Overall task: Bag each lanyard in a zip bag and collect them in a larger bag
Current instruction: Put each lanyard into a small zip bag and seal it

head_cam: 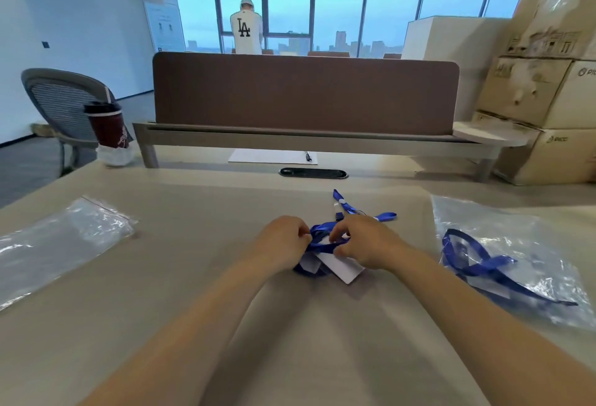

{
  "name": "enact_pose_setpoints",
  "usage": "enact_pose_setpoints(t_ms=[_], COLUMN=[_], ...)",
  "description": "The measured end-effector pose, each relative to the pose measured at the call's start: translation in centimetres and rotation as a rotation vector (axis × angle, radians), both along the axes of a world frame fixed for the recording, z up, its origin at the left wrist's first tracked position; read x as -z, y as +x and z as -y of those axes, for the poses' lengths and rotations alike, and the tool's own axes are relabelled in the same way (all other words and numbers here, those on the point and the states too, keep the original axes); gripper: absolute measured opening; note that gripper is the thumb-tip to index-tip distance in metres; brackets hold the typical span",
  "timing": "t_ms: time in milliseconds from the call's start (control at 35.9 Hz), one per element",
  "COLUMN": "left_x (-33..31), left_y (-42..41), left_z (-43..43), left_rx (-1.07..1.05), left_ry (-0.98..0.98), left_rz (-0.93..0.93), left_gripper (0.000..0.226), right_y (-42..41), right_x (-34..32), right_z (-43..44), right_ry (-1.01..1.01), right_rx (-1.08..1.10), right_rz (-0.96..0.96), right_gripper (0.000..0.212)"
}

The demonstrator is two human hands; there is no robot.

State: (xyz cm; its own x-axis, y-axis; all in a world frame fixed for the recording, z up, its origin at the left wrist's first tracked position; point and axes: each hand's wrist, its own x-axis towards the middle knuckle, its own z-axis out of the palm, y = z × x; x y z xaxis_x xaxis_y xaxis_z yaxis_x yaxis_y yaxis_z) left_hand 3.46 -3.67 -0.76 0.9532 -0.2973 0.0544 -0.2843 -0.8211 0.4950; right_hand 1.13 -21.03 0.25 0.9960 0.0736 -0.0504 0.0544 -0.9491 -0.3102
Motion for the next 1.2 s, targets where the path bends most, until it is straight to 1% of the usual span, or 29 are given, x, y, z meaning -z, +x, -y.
enact_pose_setpoints(t_ms=[250, 362, 529, 668, 807, 891, 946, 1002, 1197], left_x=[0.4, 0.3, 0.1, -0.8, -1.7, -2.0, -2.5, -2.9, -4.1], left_y=[1.1, 1.4, 1.3, 1.3, 1.2, 1.2, 1.1, 1.0, 0.1], left_z=[1.6, 2.0, 2.0, 1.3, 0.6, -0.2, -1.0, -1.8, -4.2], left_rx=[-0.047, -0.057, -0.038, -0.032, -0.046, -0.104, -0.154, -0.195, -0.246], left_ry=[0.046, 0.055, 0.075, -0.066, -0.211, -0.361, -0.476, -0.55, -0.645], left_rz=[-0.061, -0.087, -0.145, -0.173, -0.153, -0.119, -0.128, -0.146, -0.131], left_gripper=[0.021, 0.017, 0.011, 0.021, 0.016, 0.016, 0.016, 0.014, 0.011], right_y=[0.2, 0.3, 0.4, 0.4, 0.1, 0.1, 0.1, 0.3, 0.7], right_x=[0.7, 1.0, 1.1, 0.1, -1.1, -2.2, -3.1, -3.9, -6.4], right_z=[0.2, 0.1, 0.4, 0.4, 0.2, 0.0, -0.2, -0.7, -3.7], right_ry=[0.021, 0.066, 0.07, 0.093, 0.156, 0.21, 0.247, 0.242, 0.249], right_rx=[0.033, 0.016, -0.006, 0.0, -0.018, -0.017, -0.027, -0.049, -0.119], right_rz=[0.039, 0.038, 0.071, 0.131, 0.17, 0.234, 0.268, 0.304, 0.391], right_gripper=[0.006, 0.007, 0.007, 0.006, 0.006, 0.01, 0.01, 0.01, 0.012])
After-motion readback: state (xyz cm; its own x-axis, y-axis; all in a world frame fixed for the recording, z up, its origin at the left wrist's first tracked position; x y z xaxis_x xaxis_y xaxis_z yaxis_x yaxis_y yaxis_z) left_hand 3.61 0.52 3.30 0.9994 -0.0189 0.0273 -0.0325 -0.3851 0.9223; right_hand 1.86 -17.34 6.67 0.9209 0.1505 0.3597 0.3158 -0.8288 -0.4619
